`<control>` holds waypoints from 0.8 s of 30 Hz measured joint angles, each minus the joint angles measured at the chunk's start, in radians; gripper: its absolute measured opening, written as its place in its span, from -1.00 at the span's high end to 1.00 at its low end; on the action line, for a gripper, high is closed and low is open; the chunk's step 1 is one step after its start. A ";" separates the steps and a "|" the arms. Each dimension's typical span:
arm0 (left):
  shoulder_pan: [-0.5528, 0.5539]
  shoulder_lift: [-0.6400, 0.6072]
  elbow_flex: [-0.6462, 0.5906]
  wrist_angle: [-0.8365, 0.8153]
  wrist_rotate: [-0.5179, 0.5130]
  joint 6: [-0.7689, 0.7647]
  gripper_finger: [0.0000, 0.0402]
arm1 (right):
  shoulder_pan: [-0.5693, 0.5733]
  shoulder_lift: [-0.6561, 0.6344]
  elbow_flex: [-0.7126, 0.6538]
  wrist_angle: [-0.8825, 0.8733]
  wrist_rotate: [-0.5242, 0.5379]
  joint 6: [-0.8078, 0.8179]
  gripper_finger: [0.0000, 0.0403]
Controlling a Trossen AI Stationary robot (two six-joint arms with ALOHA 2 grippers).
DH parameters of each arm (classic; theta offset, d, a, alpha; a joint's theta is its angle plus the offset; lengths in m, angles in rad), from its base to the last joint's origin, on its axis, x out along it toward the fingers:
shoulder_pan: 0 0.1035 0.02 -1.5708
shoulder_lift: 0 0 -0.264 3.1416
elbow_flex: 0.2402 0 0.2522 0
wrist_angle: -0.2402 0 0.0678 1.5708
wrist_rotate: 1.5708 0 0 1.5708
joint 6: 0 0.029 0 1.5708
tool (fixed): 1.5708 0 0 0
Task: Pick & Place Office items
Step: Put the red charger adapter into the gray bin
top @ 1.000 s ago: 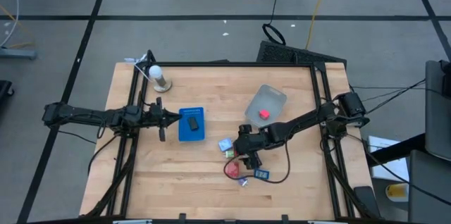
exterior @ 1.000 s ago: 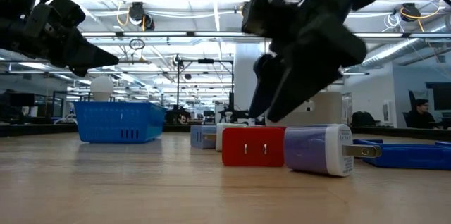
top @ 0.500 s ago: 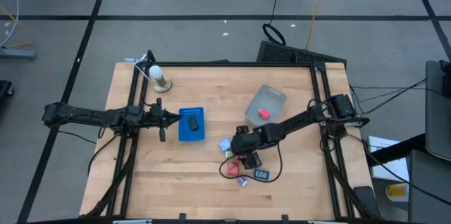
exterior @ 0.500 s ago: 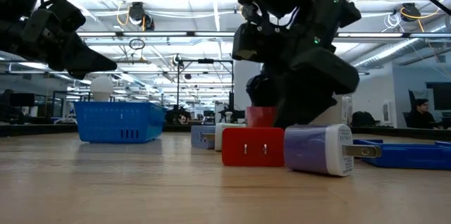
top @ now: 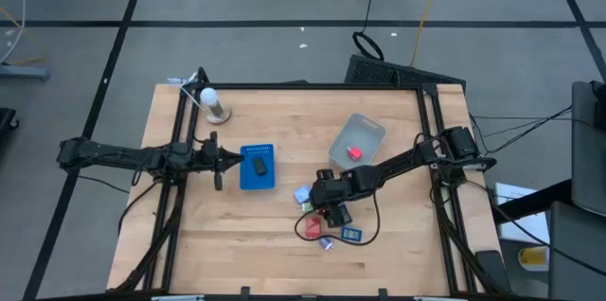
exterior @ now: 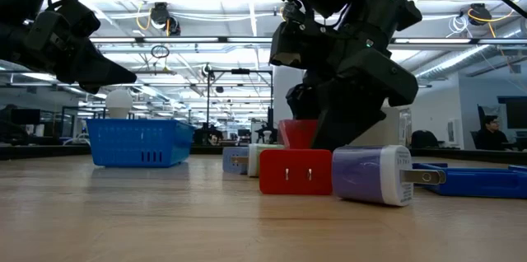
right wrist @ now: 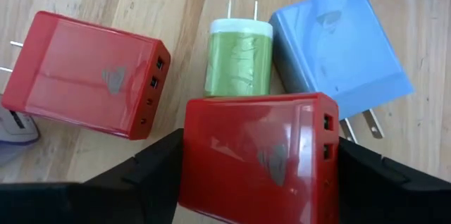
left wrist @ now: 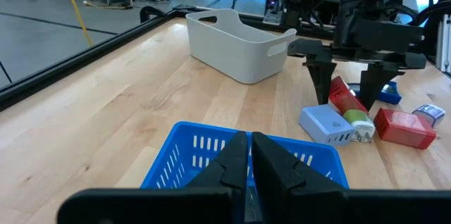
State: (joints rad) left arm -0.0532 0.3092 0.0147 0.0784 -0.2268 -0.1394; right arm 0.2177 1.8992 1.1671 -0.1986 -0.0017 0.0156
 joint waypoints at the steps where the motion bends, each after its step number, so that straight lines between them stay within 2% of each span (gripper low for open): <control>1: 0.000 0.000 0.000 0.000 0.000 0.000 0.89 | 0.000 0.000 0.000 0.000 0.000 0.003 -0.34; 7: 0.000 0.000 0.000 0.000 0.000 0.000 0.89 | 0.000 -0.029 -0.003 -0.030 0.000 0.033 -0.34; 12: 0.000 0.000 0.000 -0.001 0.000 0.000 0.89 | 0.012 -0.130 -0.003 -0.036 -0.001 0.037 -0.34; 18: 0.000 0.000 0.000 -0.001 0.000 -0.004 0.89 | 0.053 -0.317 -0.010 -0.075 -0.001 0.025 -0.34; 24: 0.000 0.000 0.000 -0.001 0.000 -0.011 0.89 | 0.083 -0.575 -0.136 0.017 0.017 0.032 -0.34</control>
State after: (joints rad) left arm -0.0532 0.3096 0.0151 0.0774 -0.2268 -0.1504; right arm 0.3009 1.3239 1.0308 -0.1811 0.0152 0.0476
